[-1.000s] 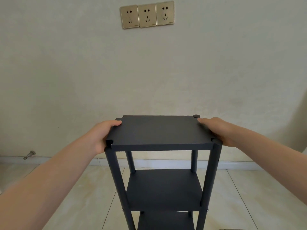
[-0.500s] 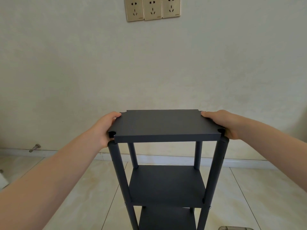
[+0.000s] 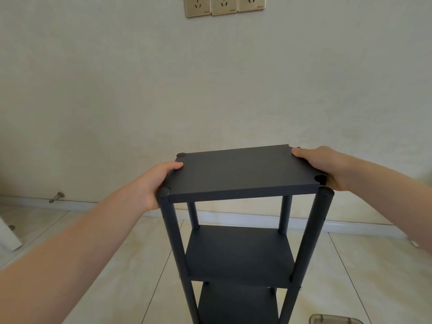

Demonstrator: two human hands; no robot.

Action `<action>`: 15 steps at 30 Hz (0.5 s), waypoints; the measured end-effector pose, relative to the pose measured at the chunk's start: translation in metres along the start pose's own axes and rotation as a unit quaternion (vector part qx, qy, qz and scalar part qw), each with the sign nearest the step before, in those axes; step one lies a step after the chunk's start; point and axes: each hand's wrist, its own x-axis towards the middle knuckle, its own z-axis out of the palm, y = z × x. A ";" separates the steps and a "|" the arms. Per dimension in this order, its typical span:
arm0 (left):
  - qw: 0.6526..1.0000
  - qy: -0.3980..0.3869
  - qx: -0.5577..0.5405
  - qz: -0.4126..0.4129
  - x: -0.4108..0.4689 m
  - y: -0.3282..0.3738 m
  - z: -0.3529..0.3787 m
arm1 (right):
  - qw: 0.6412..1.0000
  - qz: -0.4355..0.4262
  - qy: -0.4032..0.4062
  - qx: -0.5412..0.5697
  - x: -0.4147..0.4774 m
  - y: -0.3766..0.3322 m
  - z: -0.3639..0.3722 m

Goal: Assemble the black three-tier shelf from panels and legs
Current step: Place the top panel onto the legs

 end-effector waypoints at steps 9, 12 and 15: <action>1.000 0.012 0.003 0.006 0.002 0.002 -0.001 | 1.000 0.011 -0.008 -0.009 -0.006 -0.012 -0.002; 1.000 0.014 0.008 0.010 0.005 0.002 -0.001 | 1.000 0.014 -0.009 -0.007 -0.006 -0.012 -0.002; 1.000 0.012 0.014 0.011 0.009 0.002 -0.002 | 0.999 0.027 -0.018 -0.020 -0.004 -0.006 -0.002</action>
